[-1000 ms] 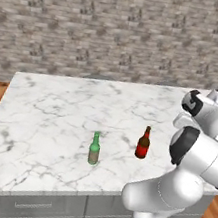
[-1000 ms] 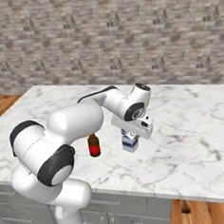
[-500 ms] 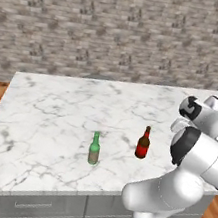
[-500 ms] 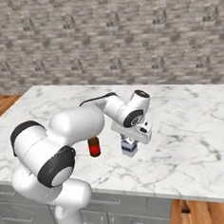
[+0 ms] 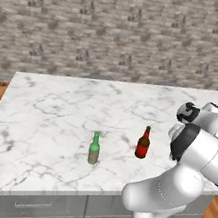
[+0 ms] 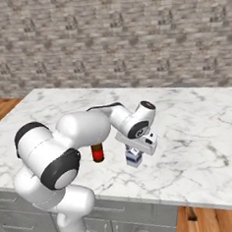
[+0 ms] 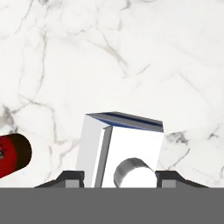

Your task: Move the drinks to the dining counter.

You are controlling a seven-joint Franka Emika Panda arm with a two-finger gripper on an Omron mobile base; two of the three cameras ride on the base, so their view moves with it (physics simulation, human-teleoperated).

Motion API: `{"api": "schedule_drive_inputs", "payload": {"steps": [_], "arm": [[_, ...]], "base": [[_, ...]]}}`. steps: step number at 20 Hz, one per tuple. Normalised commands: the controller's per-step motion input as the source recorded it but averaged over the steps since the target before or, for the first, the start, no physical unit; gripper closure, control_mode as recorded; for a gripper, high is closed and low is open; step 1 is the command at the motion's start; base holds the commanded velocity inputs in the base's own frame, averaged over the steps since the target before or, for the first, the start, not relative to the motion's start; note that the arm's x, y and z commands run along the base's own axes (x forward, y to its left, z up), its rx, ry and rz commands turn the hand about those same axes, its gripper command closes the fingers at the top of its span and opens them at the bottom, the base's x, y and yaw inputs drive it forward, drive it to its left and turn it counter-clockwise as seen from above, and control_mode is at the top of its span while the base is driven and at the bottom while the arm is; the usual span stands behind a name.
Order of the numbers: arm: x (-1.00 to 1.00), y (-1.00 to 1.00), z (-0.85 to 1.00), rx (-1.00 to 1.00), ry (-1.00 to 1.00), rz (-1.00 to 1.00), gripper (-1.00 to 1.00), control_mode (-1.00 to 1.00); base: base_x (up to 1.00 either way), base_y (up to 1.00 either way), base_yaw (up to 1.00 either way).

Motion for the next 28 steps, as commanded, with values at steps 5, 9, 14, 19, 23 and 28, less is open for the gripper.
{"api": "schedule_drive_inputs", "payload": {"steps": [5, 9, 14, 19, 23, 28], "arm": [[0.00, 0.00, -0.25, 0.00, 0.00, 0.00, 1.00, -1.00], [0.00, 0.00, -0.31, 0.00, 0.00, 0.00, 1.00, -1.00], [0.00, 0.02, -0.42, 0.00, 0.00, 0.00, 1.00, -1.00], [0.00, 0.29, -0.41, 0.00, 0.00, -0.04, -1.00, -1.00], [-0.06, 0.00, 0.00, 0.00, -0.03, -0.04, -1.00, -1.00], [-0.02, 0.01, 0.00, 0.00, -0.01, -0.03, -1.00, -1.00]], "base": [[0.00, 0.00, 0.00], [0.00, 0.00, 0.00], [0.00, 0.00, 0.00], [0.00, 0.00, 0.00], [0.00, 0.00, 0.00], [0.00, 0.00, 0.00]]}}
